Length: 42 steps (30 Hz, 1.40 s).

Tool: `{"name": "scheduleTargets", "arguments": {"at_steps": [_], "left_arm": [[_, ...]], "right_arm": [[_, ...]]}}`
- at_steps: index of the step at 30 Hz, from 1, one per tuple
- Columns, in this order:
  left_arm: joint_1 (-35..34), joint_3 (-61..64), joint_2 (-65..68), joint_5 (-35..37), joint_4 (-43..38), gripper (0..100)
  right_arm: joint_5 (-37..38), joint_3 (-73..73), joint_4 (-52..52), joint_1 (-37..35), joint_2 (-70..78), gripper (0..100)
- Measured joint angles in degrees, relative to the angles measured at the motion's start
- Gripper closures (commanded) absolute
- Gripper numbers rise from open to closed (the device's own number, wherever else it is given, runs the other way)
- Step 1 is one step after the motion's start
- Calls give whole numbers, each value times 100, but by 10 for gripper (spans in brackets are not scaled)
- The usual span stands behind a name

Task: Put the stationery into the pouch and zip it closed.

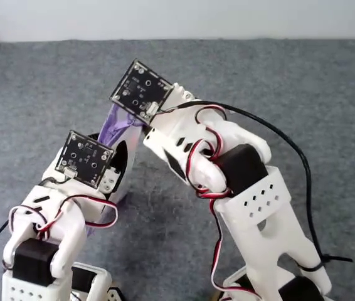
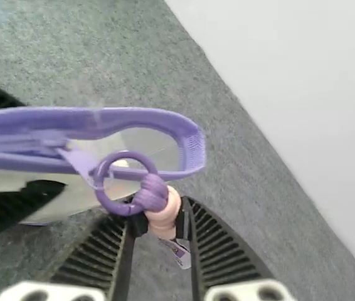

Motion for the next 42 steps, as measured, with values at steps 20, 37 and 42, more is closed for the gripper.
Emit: {"name": "scheduleTargets", "arguments": {"at_steps": [20,37,42], "left_arm": [[-185,-527,-53,-26,334,989],[-185,-1345,-18,0,1055,991],[-185,-1688,-18,-26,1292,991]], "right_arm": [[9,246,0,-53,0,991],[571,220,-1398,404,519,991],[589,220,-1793,695,897,991]]}}
